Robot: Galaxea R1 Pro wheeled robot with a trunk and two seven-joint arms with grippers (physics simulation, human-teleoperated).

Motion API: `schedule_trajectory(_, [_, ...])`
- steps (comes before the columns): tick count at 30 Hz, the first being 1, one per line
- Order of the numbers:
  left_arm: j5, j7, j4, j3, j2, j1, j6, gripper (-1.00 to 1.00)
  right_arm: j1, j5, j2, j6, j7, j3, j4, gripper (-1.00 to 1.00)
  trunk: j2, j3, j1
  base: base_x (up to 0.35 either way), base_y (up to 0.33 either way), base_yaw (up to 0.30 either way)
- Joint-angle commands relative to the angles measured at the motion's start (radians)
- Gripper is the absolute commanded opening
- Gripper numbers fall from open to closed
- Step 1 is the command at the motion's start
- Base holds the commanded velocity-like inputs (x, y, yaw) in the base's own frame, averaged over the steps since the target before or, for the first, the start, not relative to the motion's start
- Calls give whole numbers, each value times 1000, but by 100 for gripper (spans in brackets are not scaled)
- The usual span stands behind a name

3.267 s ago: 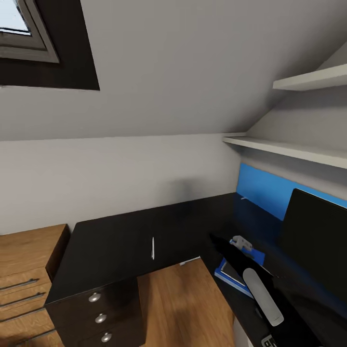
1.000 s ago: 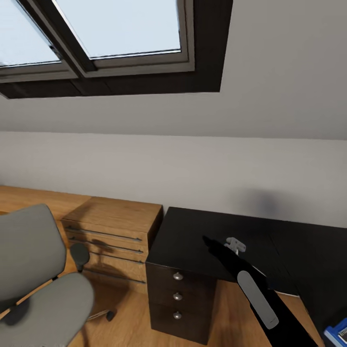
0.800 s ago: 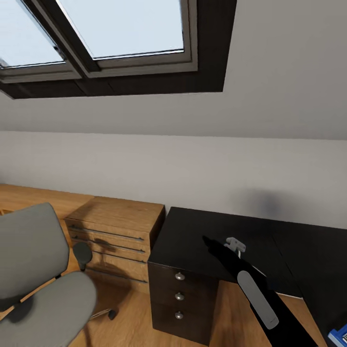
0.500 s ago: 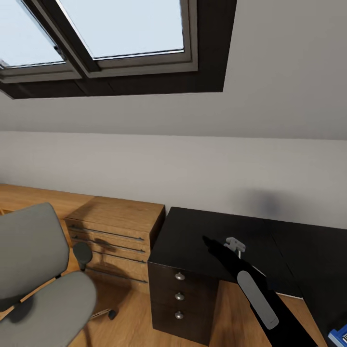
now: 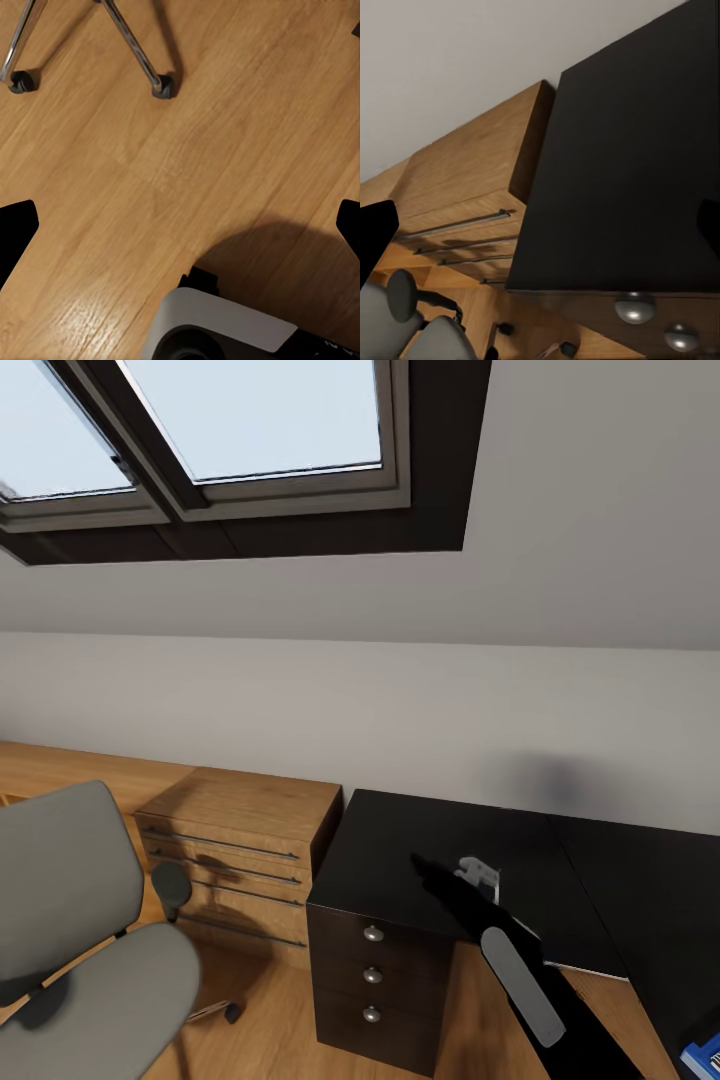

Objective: In the bedroom, organize the workspace by keeping the computer under the desk, ensuring the monitor is on the desk, placing the keyboard on the desk next to the monitor, placing the mouse on the desk next to the keyboard, moving the folder from the swivel chair onto the desk next to the mouse, stacking the notebook on top of the folder with the pen on top of the notebook, and positioning the swivel chair next to the desk.

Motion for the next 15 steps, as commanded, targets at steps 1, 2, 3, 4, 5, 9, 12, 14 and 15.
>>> schedule_trajectory(1, [4, 2, 0, 0, -1, -1, -4, 100, -2, -5, 4, -3, -12, 3, 7, 100, -1, -1, 0, 0, 0, 0])
schedule_trajectory(2, [4, 2, 1, 0, -1, -1, -4, 100, -2, 0, 8, -6, -16, 3, 17, 100, -1, -1, 0, 0, 0, 0])
schedule_trajectory(3, [4, 2, 1, 0, -1, -1, -4, 100, -3, 5, 11, -8, -19, 2, 28, 100, -1, -1, 0, 0, 0, 0])
schedule_trajectory(4, [4, 2, 1, 0, -1, -1, -3, 100, -5, 10, 14, -10, -23, 2, 39, 100, -1, -1, 0, 0, 0, 0])
schedule_trajectory(5, [4, 2, 1, 0, -1, -1, -4, 100, -6, 15, 16, -12, -26, 2, 52, 100, -1, -1, 0, 0, 0, 0])
schedule_trajectory(9, [4, 2, 1, 0, -2, -1, -3, 100, -47, 38, 23, -16, -46, 1, 112, 100, -1, -1, 0, 0, 0, 0])
schedule_trajectory(12, [4, 2, 1, 0, -2, -1, -3, 100, -105, 49, 25, -16, -73, 0, 156, 100, -1, -1, 0, 0, 0, 0])
schedule_trajectory(14, [4, 2, 1, 0, -2, -1, -4, 100, -149, 53, 25, -17, -97, 1, 195, 100, -1, -1, 0, 0, 0, 0])
schedule_trajectory(15, [4, 2, 1, 0, -2, -1, -4, 100, -172, 55, 26, -17, -109, 1, 218, 100, -1, -1, 0, 0, 0, 0])
